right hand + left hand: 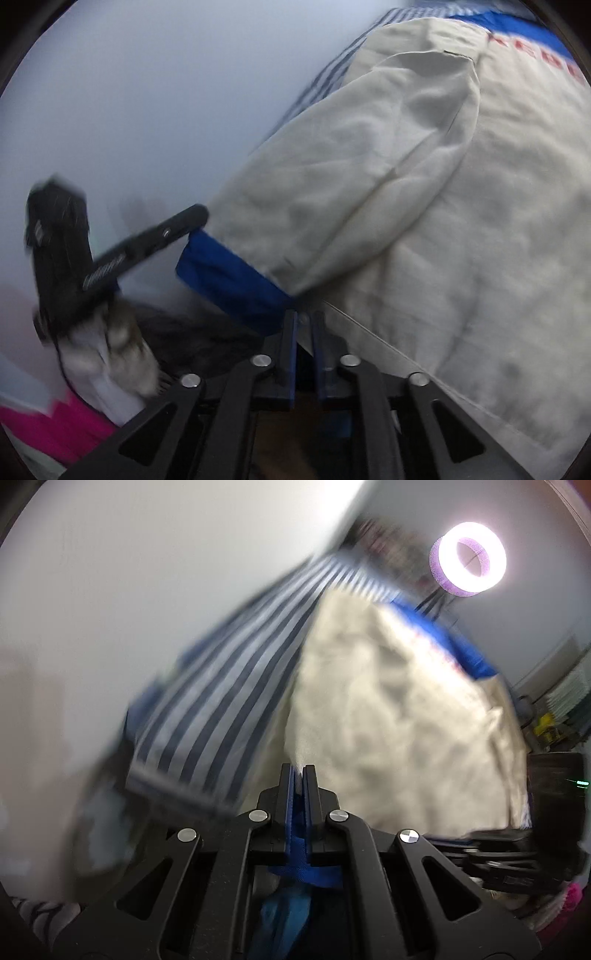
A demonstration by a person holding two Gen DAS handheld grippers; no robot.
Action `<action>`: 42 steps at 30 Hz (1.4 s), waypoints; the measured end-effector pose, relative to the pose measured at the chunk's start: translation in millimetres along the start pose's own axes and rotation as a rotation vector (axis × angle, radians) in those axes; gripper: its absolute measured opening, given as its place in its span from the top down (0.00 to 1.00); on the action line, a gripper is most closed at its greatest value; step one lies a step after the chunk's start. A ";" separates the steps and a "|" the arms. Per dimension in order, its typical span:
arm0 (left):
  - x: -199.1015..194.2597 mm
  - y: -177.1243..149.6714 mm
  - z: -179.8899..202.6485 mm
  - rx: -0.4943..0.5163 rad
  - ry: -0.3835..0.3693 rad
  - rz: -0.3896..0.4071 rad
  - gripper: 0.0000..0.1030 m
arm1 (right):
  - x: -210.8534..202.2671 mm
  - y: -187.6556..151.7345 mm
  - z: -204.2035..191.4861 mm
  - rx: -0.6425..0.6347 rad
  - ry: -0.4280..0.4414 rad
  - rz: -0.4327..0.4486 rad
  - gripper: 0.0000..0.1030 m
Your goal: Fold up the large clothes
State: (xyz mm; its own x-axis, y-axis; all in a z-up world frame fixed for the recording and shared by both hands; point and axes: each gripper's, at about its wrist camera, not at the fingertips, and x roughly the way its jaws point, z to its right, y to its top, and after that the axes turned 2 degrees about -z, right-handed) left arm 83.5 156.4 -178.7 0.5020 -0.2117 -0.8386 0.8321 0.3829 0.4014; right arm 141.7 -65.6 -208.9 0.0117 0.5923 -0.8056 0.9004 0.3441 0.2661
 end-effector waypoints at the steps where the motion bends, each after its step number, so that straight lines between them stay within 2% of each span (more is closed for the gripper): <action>1: 9.6 -2.6 -6.4 -0.033 -0.005 -0.037 0.98 | 1.6 -1.2 2.5 0.003 -0.012 -0.003 0.74; 3: 18.8 -8.4 -9.9 -0.063 -0.038 -0.070 0.98 | -2.3 -0.9 7.9 0.010 -0.047 0.019 0.74; 6: 12.8 -8.0 4.2 0.001 -0.020 -0.033 0.98 | -24.8 9.5 16.2 0.020 -0.098 0.115 0.74; 8: 12.7 -7.1 8.3 0.018 -0.002 -0.023 0.98 | -40.9 20.3 18.4 0.009 -0.159 0.202 0.65; 10: 17.8 -6.2 5.3 0.005 0.011 -0.029 0.98 | -45.1 35.5 22.2 0.001 -0.212 0.252 0.65; 15: 21.3 -5.8 0.5 -0.031 0.011 -0.037 0.98 | -29.1 81.8 48.0 0.014 -0.225 0.313 0.65; 17: 17.9 -5.8 -0.8 -0.041 0.001 -0.030 0.94 | -12.0 98.7 54.1 0.013 -0.273 0.285 0.66; 18: 14.2 -5.7 -2.0 -0.049 0.003 -0.019 0.89 | -2.1 104.9 59.7 0.010 -0.338 0.235 0.69; 19: 9.8 -5.8 -4.9 -0.050 0.004 -0.008 0.86 | 11.3 111.6 68.6 0.019 -0.440 0.149 0.71; 20: 5.3 -6.3 -6.4 -0.054 0.005 0.006 0.77 | 22.7 117.6 78.3 0.038 -0.506 0.069 0.73; 21: -0.1 -6.1 -7.9 -0.062 0.000 0.027 0.69 | 20.2 117.8 84.1 0.043 -0.493 0.053 0.75; 23: -6.5 -6.2 -7.8 -0.061 -0.004 0.059 0.66 | 2.7 124.7 86.3 0.043 -0.467 0.077 0.75; 28: 2.6 -0.5 1.5 -0.026 0.005 0.059 0.66 | -29.9 157.8 70.4 -0.037 -0.384 0.258 0.73; 30: 8.4 0.4 -0.1 -0.033 0.018 0.048 0.66 | -24.9 178.9 64.9 -0.067 -0.330 0.309 0.73; 32: 14.9 2.8 -4.5 -0.055 0.025 0.033 0.66 | -13.2 196.6 61.2 -0.075 -0.329 0.358 0.70; 35: 20.5 4.9 -13.0 -0.100 0.014 0.014 0.66 | 16.6 222.7 67.0 -0.059 -0.345 0.325 0.70; 37: 23.9 5.9 -18.3 -0.124 0.006 0.002 0.65 | 38.4 234.6 79.7 -0.037 -0.385 0.281 0.71; 38: 26.5 7.1 -21.0 -0.137 -0.001 -0.004 0.64 | 47.8 236.8 87.9 -0.023 -0.403 0.260 0.71; 39: 29.1 8.1 -23.2 -0.153 -0.010 -0.012 0.58 | 57.0 237.5 95.0 -0.008 -0.405 0.243 0.71; 42: 35.3 10.8 -26.3 -0.180 -0.034 -0.020 0.54 | 56.3 235.3 91.6 -0.023 -0.420 0.258 0.70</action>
State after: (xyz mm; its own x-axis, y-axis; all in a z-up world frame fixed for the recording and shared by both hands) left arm 104.0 176.7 -213.6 0.4956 -0.2499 -0.8318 0.7878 0.5327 0.3093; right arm 394.0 -18.0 -240.1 0.4119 0.3167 -0.8544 0.8353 0.2435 0.4930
